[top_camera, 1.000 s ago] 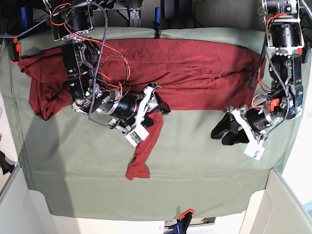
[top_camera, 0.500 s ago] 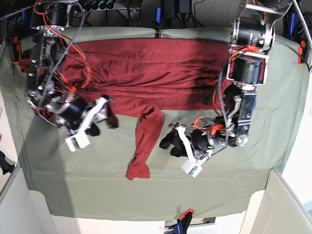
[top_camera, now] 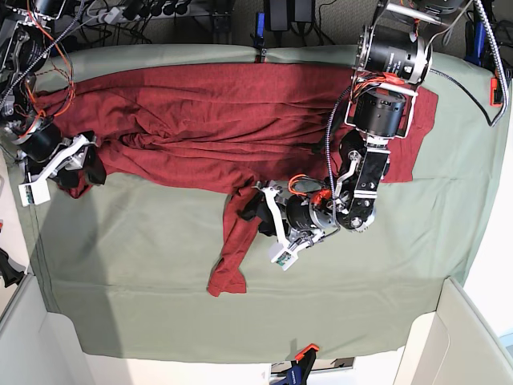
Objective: Fold the T-shirt properly
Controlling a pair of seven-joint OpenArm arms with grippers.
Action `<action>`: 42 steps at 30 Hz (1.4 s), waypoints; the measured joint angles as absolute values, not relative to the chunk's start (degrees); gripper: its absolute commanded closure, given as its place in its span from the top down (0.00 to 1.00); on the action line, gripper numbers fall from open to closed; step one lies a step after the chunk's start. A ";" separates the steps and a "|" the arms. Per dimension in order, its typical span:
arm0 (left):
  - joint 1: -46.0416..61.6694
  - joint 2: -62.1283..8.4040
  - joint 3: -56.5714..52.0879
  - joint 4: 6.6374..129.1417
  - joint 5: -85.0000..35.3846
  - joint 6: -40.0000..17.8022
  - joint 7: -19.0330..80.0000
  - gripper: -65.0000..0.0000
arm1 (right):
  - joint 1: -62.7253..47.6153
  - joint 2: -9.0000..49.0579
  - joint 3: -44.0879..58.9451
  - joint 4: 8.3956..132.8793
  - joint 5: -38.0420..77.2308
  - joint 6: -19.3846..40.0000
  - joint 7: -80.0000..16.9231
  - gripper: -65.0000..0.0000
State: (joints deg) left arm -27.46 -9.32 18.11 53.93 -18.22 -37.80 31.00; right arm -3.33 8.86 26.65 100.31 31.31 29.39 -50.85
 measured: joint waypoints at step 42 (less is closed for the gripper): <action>-16.12 -27.62 20.97 87.37 -26.11 -34.26 44.69 0.61 | -3.22 8.86 26.63 101.36 31.66 29.41 -50.83 0.56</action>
